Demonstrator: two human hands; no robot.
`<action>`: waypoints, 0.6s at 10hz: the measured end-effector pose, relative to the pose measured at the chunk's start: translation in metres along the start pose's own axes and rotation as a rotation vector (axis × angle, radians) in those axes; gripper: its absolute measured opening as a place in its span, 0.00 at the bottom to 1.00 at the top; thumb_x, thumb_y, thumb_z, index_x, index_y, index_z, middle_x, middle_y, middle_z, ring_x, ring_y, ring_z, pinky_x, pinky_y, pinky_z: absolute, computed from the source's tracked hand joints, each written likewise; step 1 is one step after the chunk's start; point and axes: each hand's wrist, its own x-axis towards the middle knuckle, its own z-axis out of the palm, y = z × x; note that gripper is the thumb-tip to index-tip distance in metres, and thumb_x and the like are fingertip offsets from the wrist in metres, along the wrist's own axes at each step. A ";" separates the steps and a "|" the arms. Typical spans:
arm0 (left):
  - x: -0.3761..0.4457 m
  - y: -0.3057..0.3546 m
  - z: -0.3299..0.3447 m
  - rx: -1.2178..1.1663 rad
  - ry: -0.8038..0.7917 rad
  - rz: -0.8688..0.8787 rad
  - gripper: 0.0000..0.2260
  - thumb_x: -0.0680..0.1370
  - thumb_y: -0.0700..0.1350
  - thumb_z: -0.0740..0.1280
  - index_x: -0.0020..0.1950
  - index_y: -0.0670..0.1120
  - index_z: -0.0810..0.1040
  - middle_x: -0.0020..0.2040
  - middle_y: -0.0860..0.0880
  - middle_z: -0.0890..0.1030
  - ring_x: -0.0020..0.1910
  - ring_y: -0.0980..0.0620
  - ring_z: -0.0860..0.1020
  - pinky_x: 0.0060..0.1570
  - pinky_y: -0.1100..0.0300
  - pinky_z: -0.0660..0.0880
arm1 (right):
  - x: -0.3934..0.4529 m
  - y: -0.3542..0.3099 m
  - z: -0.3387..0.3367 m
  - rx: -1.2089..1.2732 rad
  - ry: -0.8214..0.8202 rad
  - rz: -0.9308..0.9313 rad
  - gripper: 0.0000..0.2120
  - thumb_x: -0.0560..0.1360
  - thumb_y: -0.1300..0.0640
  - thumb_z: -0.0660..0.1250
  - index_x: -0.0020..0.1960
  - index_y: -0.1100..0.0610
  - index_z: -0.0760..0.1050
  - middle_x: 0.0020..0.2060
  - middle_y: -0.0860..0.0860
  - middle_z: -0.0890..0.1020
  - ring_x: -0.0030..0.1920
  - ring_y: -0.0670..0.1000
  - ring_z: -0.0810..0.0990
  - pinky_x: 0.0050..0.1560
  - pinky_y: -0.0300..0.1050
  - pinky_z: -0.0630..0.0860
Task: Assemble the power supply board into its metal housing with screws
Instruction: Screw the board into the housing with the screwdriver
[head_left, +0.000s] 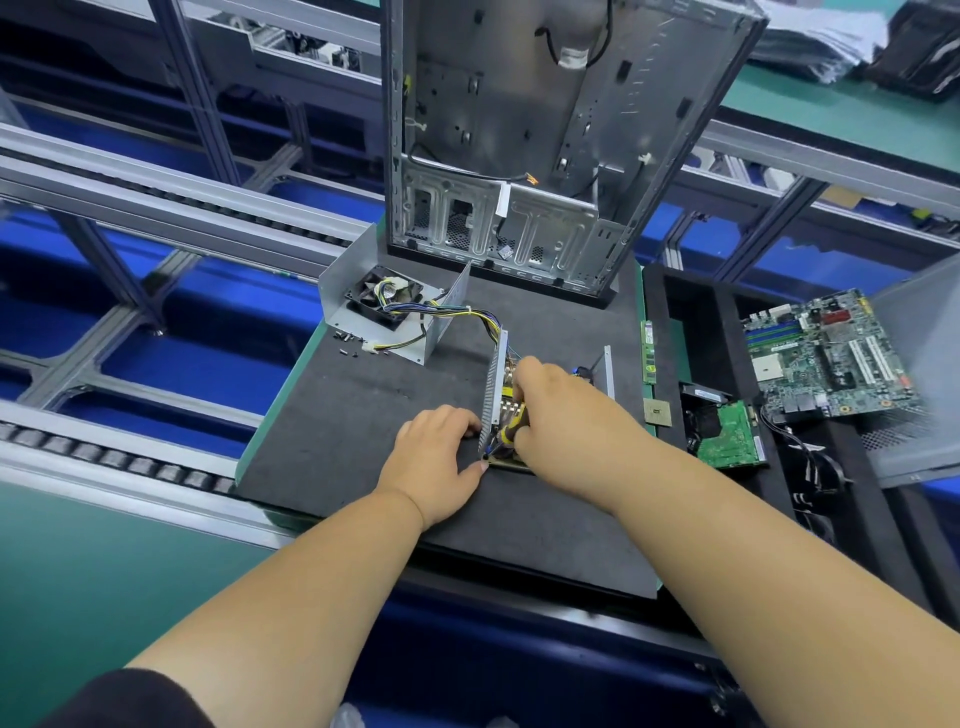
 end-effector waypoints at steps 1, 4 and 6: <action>0.000 0.000 0.000 0.002 0.002 0.004 0.16 0.73 0.54 0.69 0.58 0.56 0.72 0.54 0.58 0.73 0.56 0.53 0.70 0.61 0.54 0.66 | -0.002 0.006 0.001 -0.136 0.053 -0.070 0.07 0.78 0.59 0.64 0.52 0.55 0.66 0.46 0.51 0.71 0.42 0.54 0.69 0.36 0.47 0.63; 0.000 -0.001 0.001 -0.002 0.003 0.005 0.16 0.73 0.54 0.70 0.59 0.56 0.72 0.55 0.58 0.73 0.57 0.53 0.70 0.61 0.54 0.66 | 0.007 0.007 0.014 -0.350 0.127 0.063 0.19 0.81 0.41 0.56 0.38 0.53 0.66 0.28 0.48 0.63 0.33 0.54 0.69 0.27 0.41 0.54; 0.000 0.000 0.001 0.001 0.002 0.003 0.16 0.73 0.54 0.70 0.59 0.55 0.72 0.55 0.58 0.73 0.57 0.53 0.70 0.61 0.54 0.65 | 0.011 0.001 0.017 -0.384 0.141 0.210 0.28 0.83 0.40 0.50 0.29 0.54 0.61 0.26 0.49 0.64 0.25 0.49 0.61 0.27 0.38 0.56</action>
